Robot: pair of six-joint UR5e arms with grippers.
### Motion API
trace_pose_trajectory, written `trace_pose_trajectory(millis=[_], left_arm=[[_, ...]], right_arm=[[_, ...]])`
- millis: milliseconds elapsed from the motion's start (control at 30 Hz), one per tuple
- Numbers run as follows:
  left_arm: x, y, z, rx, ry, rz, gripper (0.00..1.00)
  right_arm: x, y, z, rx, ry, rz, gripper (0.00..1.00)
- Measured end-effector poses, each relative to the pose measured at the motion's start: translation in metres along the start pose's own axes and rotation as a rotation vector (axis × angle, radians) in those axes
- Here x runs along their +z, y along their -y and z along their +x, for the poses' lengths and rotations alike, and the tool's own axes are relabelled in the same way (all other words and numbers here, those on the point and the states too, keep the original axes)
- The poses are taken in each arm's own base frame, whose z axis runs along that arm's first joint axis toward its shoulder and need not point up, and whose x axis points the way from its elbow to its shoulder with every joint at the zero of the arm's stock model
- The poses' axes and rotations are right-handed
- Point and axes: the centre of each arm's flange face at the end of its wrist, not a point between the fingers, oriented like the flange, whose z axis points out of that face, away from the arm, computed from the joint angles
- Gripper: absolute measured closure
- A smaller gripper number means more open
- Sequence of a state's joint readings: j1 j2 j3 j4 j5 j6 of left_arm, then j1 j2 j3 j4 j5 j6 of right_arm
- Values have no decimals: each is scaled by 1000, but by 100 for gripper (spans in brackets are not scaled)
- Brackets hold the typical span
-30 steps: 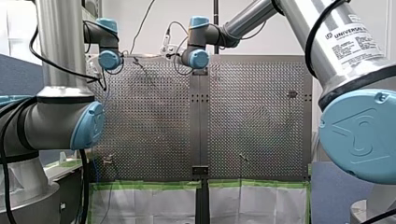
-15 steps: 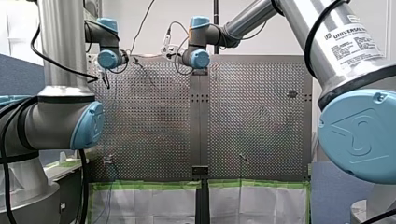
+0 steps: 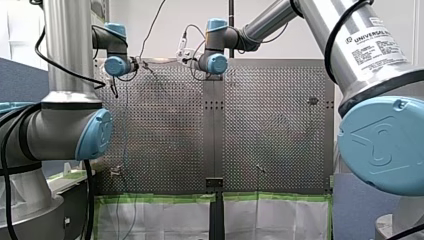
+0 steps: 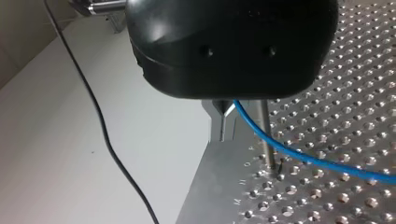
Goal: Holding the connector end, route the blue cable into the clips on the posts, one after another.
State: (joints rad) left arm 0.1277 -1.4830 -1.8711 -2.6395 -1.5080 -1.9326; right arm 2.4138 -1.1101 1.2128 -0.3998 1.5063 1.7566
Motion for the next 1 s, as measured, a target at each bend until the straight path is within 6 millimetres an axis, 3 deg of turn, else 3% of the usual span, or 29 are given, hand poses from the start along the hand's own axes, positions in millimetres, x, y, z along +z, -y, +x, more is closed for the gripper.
trace_pose_trajectory(millis=[567, 1000], left_arm=[[6, -13, 3, -20, 4, -2, 100], [25, -23, 2, -43, 23, 19, 100]], right_arm=[[0, 5, -14, 1, 24, 28, 100], [4, 0, -25, 0, 31, 29, 100]])
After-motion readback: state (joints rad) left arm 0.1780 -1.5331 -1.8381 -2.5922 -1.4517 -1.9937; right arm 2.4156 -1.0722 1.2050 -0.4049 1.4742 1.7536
